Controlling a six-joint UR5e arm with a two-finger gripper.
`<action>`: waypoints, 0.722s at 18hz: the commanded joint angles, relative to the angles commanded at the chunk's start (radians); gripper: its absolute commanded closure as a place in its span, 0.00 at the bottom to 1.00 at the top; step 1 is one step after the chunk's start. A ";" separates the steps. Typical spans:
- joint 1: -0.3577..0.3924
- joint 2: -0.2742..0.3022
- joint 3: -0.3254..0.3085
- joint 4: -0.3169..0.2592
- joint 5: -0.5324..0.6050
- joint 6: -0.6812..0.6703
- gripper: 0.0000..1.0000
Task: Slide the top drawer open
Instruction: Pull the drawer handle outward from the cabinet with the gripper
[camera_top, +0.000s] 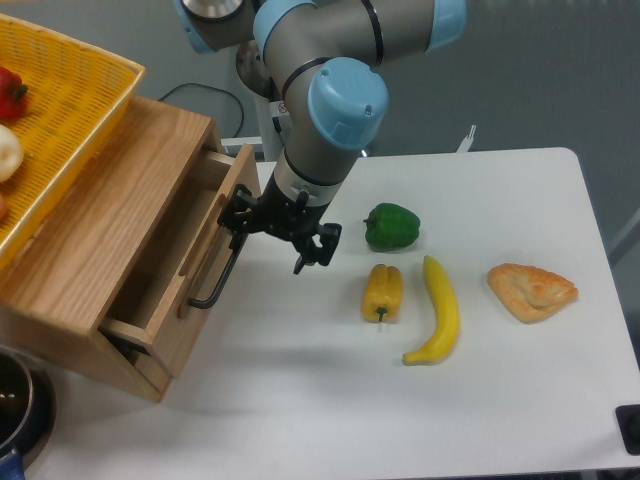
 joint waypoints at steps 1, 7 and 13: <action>-0.002 -0.002 0.000 0.000 0.000 0.000 0.00; 0.014 -0.014 0.005 0.011 0.000 0.002 0.00; 0.032 -0.017 0.005 0.031 0.000 0.003 0.00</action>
